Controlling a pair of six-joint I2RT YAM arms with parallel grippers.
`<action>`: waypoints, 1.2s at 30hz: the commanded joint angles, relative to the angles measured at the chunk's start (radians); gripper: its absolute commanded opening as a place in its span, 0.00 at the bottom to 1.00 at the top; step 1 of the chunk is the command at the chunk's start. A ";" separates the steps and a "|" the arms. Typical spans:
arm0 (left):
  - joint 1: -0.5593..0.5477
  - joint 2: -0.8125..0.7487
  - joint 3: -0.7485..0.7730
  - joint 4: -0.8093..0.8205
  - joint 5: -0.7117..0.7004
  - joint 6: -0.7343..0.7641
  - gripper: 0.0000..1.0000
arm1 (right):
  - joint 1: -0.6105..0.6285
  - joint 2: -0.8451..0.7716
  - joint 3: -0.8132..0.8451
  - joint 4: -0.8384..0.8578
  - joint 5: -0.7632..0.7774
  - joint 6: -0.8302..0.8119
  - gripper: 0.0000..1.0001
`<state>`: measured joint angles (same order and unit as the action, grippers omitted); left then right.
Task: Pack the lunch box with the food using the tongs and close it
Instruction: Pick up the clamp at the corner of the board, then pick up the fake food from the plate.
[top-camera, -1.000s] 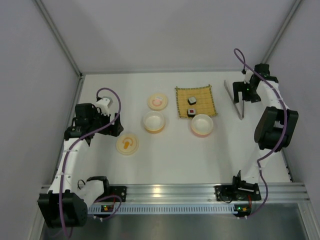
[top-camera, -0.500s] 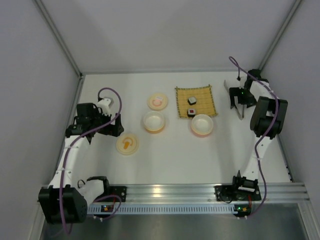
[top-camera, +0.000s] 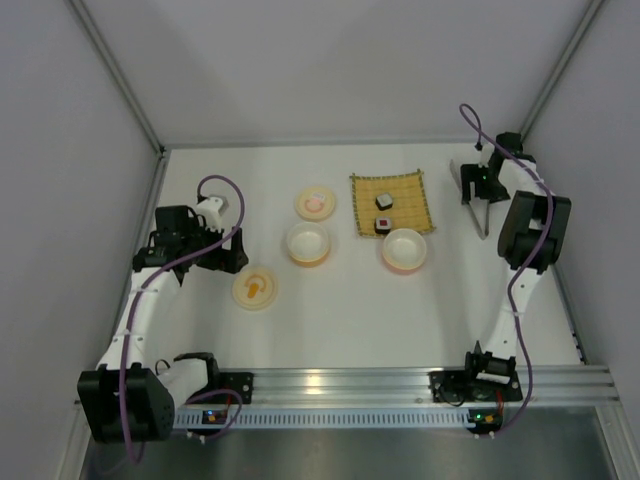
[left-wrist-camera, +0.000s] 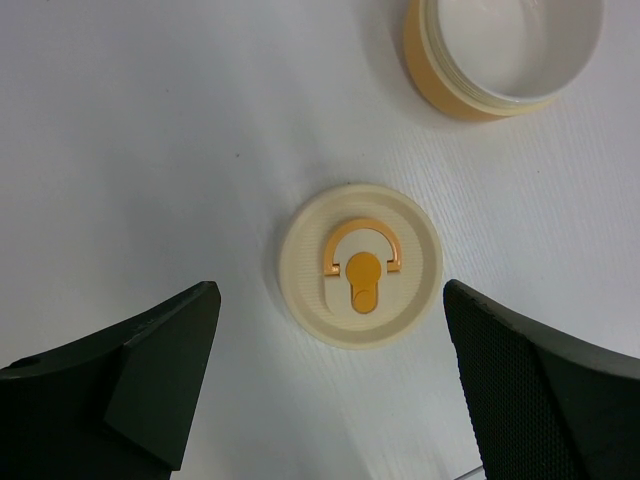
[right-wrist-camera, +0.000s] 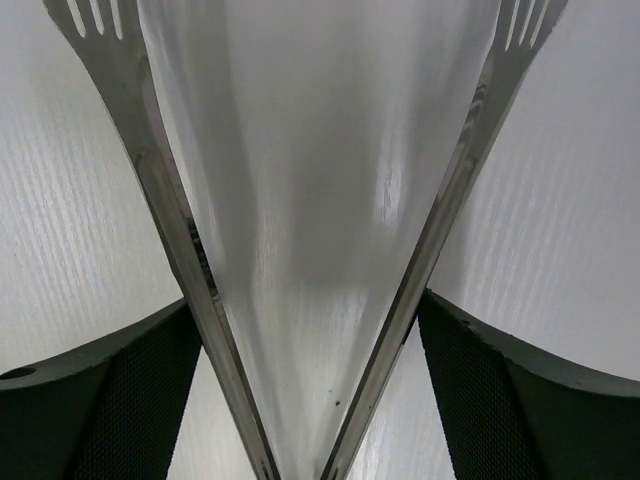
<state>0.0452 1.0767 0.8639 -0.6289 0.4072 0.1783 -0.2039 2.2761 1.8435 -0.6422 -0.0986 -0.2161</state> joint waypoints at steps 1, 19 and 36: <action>-0.001 0.003 0.018 0.018 0.015 0.004 0.98 | -0.006 0.045 0.043 0.018 -0.007 0.006 0.81; -0.001 -0.021 0.018 0.017 0.019 0.009 0.98 | -0.037 -0.246 -0.049 -0.155 -0.135 -0.132 0.39; -0.001 -0.047 0.017 0.015 0.039 0.012 0.98 | -0.045 -0.366 0.155 -0.574 -0.277 -0.381 0.32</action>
<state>0.0452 1.0554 0.8639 -0.6292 0.4122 0.1822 -0.2348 1.9759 1.9133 -1.0740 -0.3046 -0.5171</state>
